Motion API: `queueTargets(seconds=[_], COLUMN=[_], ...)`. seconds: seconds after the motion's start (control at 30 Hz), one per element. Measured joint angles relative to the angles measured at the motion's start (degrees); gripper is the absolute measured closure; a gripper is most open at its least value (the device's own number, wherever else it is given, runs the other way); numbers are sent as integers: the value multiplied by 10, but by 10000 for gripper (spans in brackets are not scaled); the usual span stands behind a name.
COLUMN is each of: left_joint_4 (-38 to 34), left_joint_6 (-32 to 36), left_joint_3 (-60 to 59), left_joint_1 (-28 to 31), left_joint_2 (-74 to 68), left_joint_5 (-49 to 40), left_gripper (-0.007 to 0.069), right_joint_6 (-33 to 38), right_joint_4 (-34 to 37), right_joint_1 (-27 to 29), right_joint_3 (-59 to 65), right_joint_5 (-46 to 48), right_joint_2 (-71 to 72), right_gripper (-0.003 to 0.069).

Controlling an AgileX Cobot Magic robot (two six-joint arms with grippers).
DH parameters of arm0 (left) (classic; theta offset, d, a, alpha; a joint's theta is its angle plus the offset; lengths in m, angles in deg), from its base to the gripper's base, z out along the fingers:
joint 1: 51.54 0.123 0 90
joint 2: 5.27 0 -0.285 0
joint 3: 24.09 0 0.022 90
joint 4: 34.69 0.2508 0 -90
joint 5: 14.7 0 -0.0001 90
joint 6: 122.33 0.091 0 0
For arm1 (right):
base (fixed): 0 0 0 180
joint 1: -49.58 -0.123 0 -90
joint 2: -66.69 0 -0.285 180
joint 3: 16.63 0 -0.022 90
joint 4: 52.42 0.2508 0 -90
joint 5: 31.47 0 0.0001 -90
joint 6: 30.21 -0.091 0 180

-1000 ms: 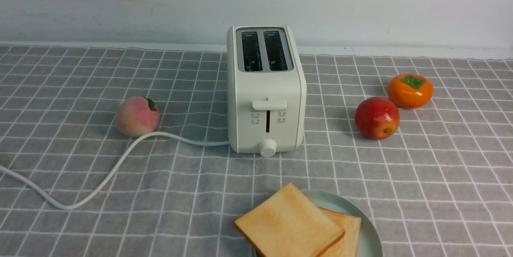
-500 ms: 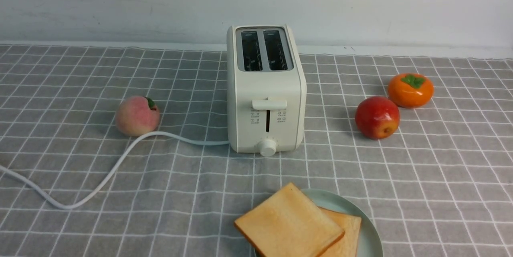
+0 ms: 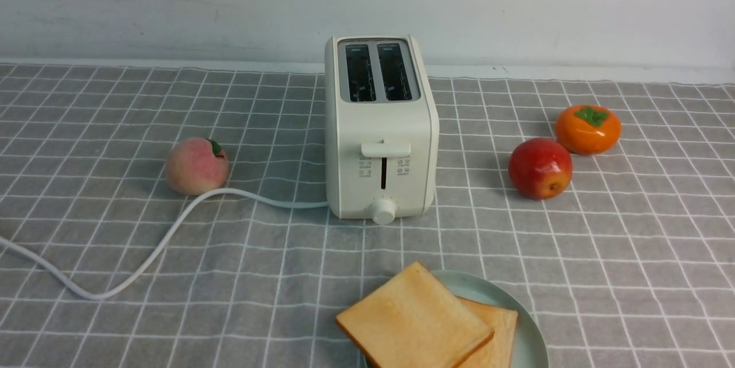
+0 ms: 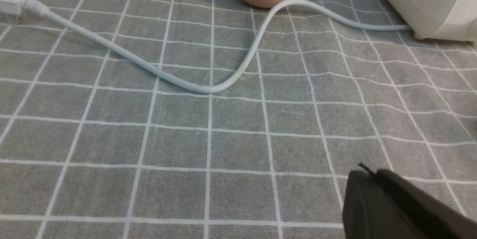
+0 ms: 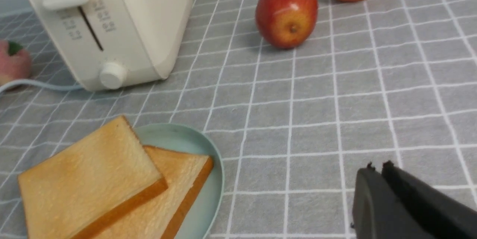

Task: Take toasted bread from bread machine on grey coffee table place on plate.

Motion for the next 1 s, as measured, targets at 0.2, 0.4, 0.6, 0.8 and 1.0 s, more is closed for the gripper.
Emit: queueTargets(seconds=[0.2, 0.4, 0.6, 0.8, 1.0], left_joint_4=[0, 0, 0, 1, 1], left_joint_6=[0, 0, 0, 0, 0], left_joint_3=[0, 0, -1, -1, -1], left_joint_1=[0, 0, 0, 0, 0], left_joint_2=[0, 0, 1, 1, 1], left_joint_5=[1, 1, -1, -1, -2], left_gripper=[610, 607, 606, 605, 604], right_joint_6=[8, 17, -17, -27, -28], right_joint_4=[-42, -129, -183, -189, -189], right_joint_1=[10, 12, 13, 4, 3], right_joint_3=[8, 67, 63, 63, 63], right_joint_5=[-2, -8, 15, 15, 15], right_joint_2=[21, 59, 64, 64, 64], right_gripper=[620, 611, 604, 601, 595])
